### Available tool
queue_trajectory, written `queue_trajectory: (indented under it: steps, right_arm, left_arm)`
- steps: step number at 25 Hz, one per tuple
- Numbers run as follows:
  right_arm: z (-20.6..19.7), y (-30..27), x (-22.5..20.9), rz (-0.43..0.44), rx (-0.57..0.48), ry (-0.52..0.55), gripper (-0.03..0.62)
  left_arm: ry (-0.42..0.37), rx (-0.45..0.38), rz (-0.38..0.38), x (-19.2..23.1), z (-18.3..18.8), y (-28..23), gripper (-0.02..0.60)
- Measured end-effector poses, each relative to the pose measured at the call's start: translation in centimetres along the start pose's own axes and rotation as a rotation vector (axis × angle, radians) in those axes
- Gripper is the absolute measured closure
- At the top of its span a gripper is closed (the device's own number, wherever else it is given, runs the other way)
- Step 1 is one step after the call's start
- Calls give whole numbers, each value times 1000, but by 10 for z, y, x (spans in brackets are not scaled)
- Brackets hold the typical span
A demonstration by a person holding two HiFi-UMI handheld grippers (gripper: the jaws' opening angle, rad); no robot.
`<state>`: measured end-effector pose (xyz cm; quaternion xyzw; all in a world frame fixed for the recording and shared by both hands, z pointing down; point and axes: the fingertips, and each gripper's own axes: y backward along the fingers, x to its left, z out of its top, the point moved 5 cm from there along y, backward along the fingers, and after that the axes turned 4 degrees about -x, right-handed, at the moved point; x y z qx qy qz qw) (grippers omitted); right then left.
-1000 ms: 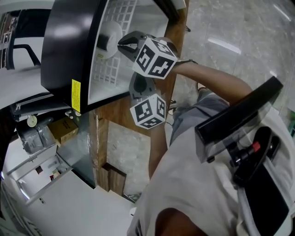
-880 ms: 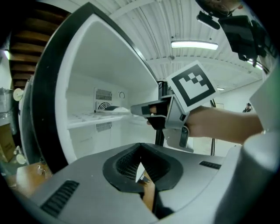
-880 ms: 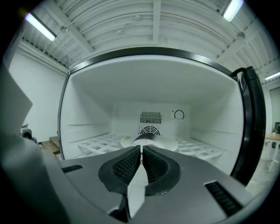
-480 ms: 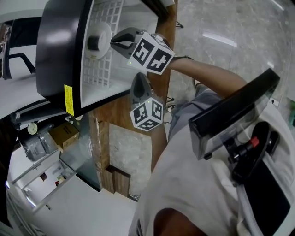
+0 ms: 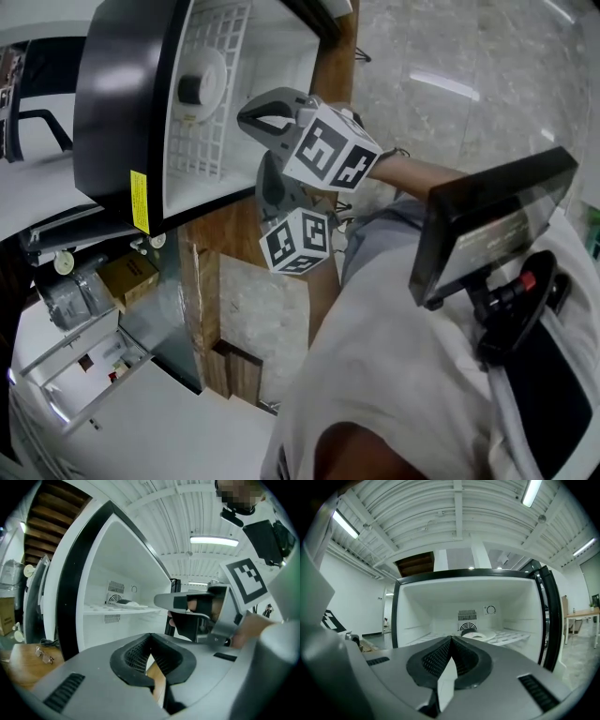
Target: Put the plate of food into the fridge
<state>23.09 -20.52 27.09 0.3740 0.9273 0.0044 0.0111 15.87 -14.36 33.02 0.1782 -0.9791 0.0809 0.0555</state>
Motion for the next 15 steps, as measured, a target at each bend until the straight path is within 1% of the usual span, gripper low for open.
queue_trajectory:
  steps: [3, 7, 12, 15]
  right_arm:
    - [-3, 13, 7, -15, -2, -42, 576]
    - [-13, 31, 11, -44, 17, -75, 576]
    - [-25, 48, 20, -57, 44, -120, 576]
    - [-28, 57, 28, -59, 48, -129, 576]
  left_arm:
    - [13, -35, -7, -2, 11, 3, 563]
    - [64, -50, -15, -4, 11, 2, 563]
    - [60, -62, -21, -9, 15, 6, 563]
    - [57, -72, -24, -12, 17, 9, 563]
